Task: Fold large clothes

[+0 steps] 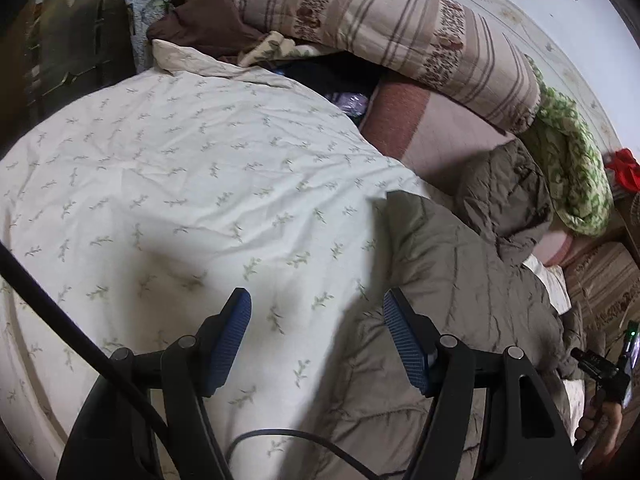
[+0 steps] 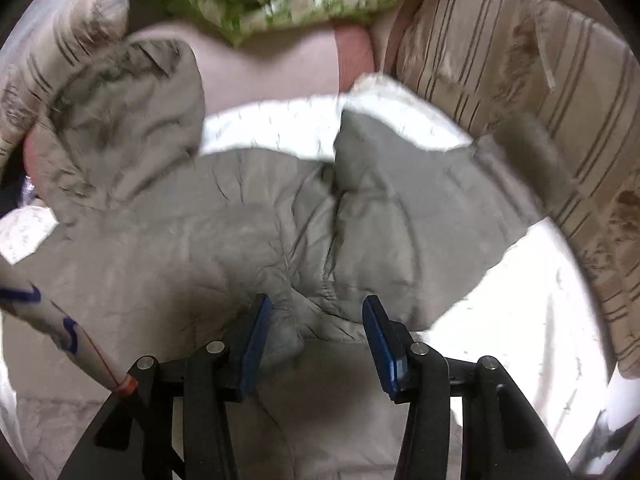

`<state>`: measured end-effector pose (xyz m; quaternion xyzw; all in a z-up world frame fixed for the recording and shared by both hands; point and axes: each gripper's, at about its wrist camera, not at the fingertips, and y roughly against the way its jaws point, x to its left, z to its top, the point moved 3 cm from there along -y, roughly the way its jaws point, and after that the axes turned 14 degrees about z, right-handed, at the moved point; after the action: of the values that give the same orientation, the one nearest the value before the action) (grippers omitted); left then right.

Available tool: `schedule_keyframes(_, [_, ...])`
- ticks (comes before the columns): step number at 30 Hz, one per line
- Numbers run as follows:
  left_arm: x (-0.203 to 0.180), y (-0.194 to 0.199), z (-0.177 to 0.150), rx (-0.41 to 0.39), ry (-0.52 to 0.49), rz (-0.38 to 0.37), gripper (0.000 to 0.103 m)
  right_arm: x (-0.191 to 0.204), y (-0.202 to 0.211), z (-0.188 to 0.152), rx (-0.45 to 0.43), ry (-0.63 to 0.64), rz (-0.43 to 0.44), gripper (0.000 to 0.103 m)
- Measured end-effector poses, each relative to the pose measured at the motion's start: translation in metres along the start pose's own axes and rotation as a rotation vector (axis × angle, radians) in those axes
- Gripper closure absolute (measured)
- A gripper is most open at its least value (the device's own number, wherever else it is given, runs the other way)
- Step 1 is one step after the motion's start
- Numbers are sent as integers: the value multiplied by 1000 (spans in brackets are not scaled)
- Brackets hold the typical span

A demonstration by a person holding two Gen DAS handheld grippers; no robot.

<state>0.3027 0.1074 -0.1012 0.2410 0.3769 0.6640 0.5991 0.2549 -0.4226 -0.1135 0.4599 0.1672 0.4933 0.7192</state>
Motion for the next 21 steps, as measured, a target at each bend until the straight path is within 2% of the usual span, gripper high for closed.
schedule_keyframes(4, [-13, -3, -9, 11, -51, 17, 35, 24, 4, -12, 20, 86, 54, 52])
schedule_keyframes(7, [-21, -1, -14, 15, -77, 17, 35, 39, -25, -24, 87, 94, 85, 52])
schedule_keyframes(10, [-31, 3, -15, 10, -104, 8, 35, 44, -63, -36, 148, 54, 61, 51])
schedule_keyframes(12, [-38, 7, -16, 3, -119, 1, 35, 50, -67, -36, 136, 79, 30, 50])
schedule_keyframes(14, [-45, 9, -18, 1, -135, -2, 35, 51, -59, -33, 145, 94, 47, 50])
schedule_keyframes(17, [-54, 10, -26, 15, -156, -16, 35, 28, -27, -24, 91, 59, 117, 48])
schedule_keyframes(19, [-66, 10, -36, 27, -184, -23, 35, -2, -3, -18, 41, 14, 118, 42])
schedule_keyframes(21, [-77, 9, -44, 25, -216, -19, 35, -50, 19, -12, -11, -55, 72, 41])
